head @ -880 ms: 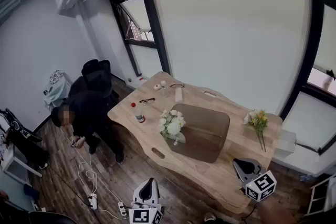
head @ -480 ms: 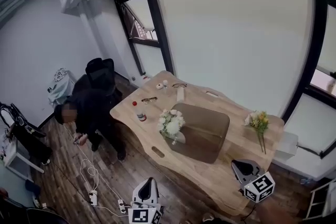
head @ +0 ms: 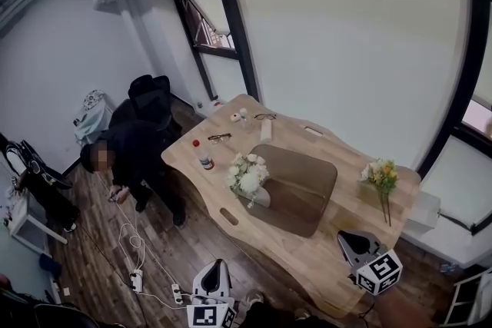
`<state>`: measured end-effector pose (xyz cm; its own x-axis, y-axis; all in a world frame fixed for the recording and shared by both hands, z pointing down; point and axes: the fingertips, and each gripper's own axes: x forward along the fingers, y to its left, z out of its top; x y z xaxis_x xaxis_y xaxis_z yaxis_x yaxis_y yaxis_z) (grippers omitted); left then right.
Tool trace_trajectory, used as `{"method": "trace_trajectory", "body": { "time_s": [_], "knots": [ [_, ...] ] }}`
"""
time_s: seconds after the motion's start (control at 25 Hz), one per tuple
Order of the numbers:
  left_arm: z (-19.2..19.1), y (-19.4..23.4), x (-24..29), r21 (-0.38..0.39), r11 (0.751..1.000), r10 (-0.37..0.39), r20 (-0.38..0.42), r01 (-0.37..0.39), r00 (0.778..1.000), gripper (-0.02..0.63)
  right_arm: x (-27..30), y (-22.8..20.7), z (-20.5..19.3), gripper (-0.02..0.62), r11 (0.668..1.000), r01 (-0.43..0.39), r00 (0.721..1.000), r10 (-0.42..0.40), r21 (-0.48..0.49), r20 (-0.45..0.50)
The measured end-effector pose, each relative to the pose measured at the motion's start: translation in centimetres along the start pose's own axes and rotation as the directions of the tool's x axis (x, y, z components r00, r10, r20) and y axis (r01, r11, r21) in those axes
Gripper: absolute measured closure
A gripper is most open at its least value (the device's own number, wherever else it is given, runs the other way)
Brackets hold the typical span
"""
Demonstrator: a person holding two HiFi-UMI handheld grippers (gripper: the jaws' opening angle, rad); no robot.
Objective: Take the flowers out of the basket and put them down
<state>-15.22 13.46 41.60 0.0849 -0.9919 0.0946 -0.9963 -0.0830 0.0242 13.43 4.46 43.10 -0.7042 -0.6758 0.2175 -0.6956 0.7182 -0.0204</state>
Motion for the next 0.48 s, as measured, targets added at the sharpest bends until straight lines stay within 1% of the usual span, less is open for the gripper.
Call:
{"method": "trace_trajectory", "body": {
  "time_s": [0.08, 0.2, 0.28, 0.48],
  "knots": [
    [0.3, 0.8, 0.7, 0.010, 1.000, 0.001, 0.002, -0.001, 1.000, 0.604, 0.8, 0.0, 0.1, 0.574, 1.000, -0.006, 1.000, 0.006, -0.004, 0.002],
    [0.6, 1.7, 2.0, 0.005, 1.000, -0.010, 0.014, 0.010, 1.000, 0.604, 2.3, 0.1, 0.1, 0.574, 1.000, -0.001, 1.000, 0.001, 0.010, 0.004],
    [0.6, 2.3, 2.9, 0.008, 1.000, -0.028, 0.019, 0.028, 0.999, 0.604, 3.2, 0.2, 0.2, 0.574, 1.000, 0.008, 1.000, -0.008, 0.013, 0.003],
    [0.4, 5.2, 6.2, 0.015, 0.998, -0.056, 0.031, 0.056, 0.998, 0.604, 5.6, -0.2, 0.7, 0.574, 0.999, 0.047, 0.999, -0.047, 0.011, 0.001]
  ]
}}
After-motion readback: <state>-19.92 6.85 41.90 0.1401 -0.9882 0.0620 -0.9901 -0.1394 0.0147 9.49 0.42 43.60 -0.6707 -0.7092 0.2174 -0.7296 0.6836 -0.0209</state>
